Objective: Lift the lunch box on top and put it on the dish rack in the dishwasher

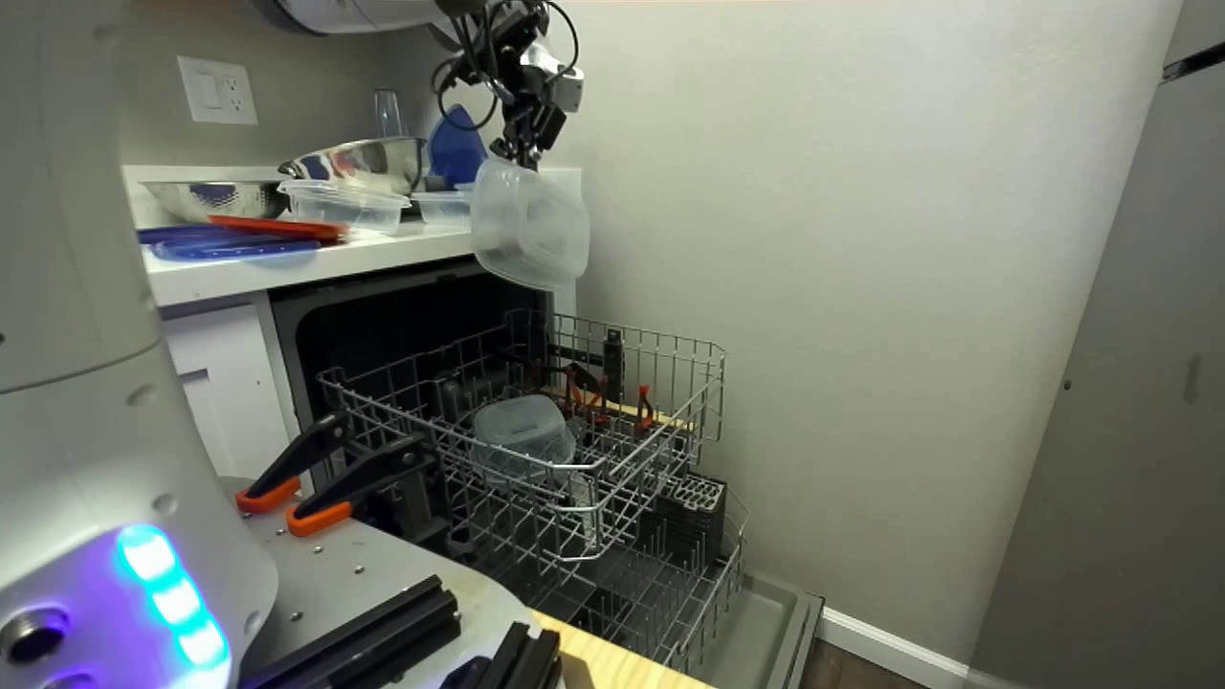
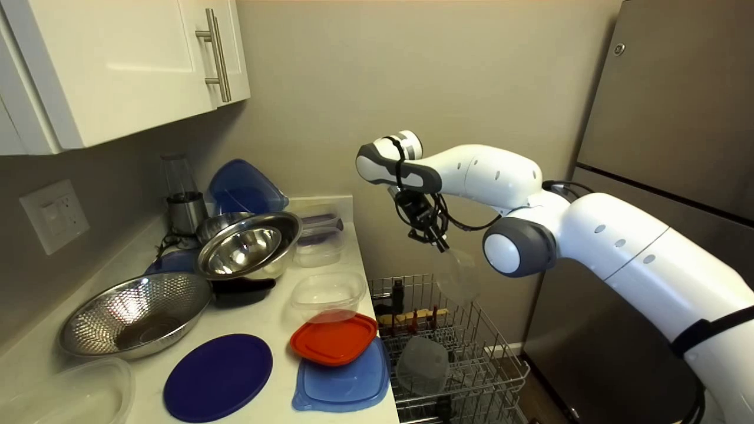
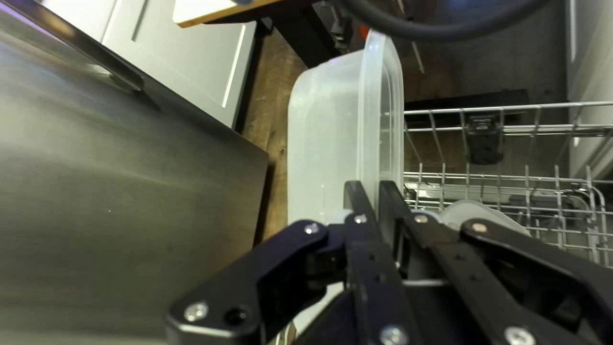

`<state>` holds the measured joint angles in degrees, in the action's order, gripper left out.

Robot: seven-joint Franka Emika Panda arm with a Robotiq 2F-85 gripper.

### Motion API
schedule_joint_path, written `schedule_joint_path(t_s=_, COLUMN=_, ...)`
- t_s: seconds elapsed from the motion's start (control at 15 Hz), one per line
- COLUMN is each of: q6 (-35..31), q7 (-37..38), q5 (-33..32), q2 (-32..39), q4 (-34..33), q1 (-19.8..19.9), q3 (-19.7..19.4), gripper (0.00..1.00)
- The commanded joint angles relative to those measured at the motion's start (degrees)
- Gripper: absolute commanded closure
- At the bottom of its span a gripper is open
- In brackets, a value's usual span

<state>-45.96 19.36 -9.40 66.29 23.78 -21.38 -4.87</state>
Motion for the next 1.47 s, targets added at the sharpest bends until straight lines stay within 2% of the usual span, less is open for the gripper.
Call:
schedule_joint_path(t_s=0.0, q6=2.88, q7=-5.55, q5=-3.94, q2=5.85, q4=-3.40, q1=0.09, q3=-1.54, gripper=0.98)
schedule_joint_path(t_s=0.07, q6=2.72, q7=-6.03, q5=-4.34, q2=6.94, q4=-3.68, q1=0.34, q3=-1.70, gripper=0.98)
schedule_joint_path(t_s=0.13, q6=-0.11, q7=-5.35, q5=-4.17, q2=4.60, q4=1.70, q1=0.40, q3=-1.83, gripper=0.99)
schedule_joint_path(t_s=0.47, q6=-0.45, q7=0.14, q5=0.61, q2=6.08, q4=-0.54, q1=5.27, q3=-0.30, gripper=0.98)
schedule_joint_path(t_s=1.0, q6=-3.65, q7=8.41, q5=17.24, q2=8.79, q4=-1.97, q1=18.34, q3=4.88, gripper=0.98)
schedule_joint_path(t_s=1.27, q6=-7.65, q7=13.03, q5=26.76, q2=10.56, q4=-1.55, q1=22.15, q3=8.91, gripper=0.98)
schedule_joint_path(t_s=1.4, q6=-9.81, q7=15.20, q5=30.07, q2=11.23, q4=-1.45, q1=22.65, q3=10.13, gripper=0.98)
